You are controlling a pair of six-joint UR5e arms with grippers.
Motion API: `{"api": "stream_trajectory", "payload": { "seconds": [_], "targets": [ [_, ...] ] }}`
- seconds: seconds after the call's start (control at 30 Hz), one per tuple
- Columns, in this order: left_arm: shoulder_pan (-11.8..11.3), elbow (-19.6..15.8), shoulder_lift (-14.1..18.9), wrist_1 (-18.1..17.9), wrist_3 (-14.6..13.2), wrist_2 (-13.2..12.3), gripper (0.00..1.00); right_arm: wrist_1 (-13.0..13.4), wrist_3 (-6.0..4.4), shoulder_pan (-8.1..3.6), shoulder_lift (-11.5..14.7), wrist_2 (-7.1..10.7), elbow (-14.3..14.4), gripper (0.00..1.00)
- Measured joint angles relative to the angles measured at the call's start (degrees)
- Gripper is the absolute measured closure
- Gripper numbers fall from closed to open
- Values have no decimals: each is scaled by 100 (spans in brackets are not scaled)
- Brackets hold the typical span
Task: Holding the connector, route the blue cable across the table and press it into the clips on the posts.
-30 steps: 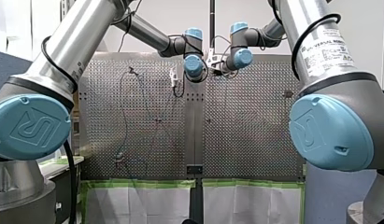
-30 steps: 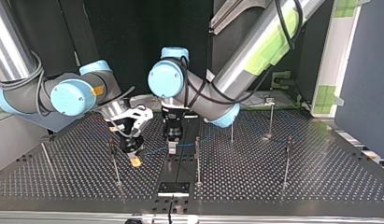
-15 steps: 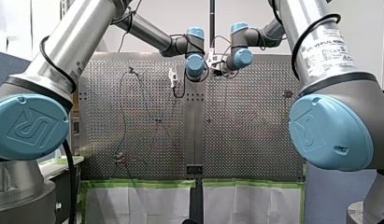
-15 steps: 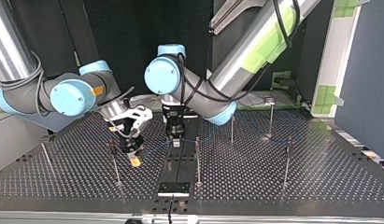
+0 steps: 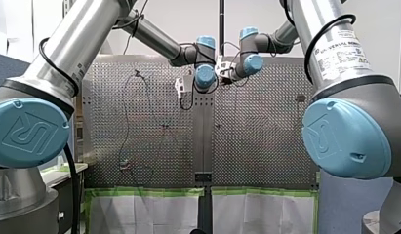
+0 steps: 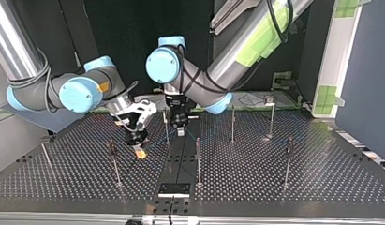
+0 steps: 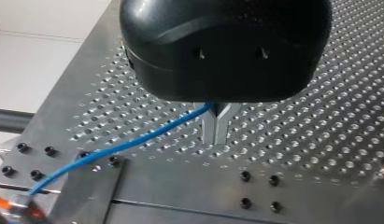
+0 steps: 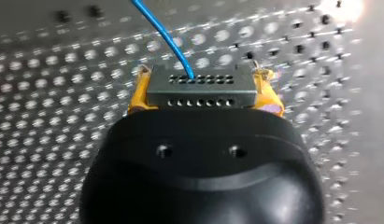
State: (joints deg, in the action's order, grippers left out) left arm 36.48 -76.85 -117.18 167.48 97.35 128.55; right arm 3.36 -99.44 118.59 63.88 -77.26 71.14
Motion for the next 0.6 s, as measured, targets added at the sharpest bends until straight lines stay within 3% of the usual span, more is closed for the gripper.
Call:
{"api": "stream_trajectory", "payload": {
  "seconds": [0.17,0.37,0.6],
  "targets": [
    [-2,-234,0,-235,35,-16,100,5,34,0,0,-12,224,100],
    [-34,-521,-4,-519,3,-182,100,44,150,-70,-7,-61,505,100],
    [-95,-906,-18,-905,-71,-490,100,338,198,-166,-10,-87,891,100]
  ]
}}
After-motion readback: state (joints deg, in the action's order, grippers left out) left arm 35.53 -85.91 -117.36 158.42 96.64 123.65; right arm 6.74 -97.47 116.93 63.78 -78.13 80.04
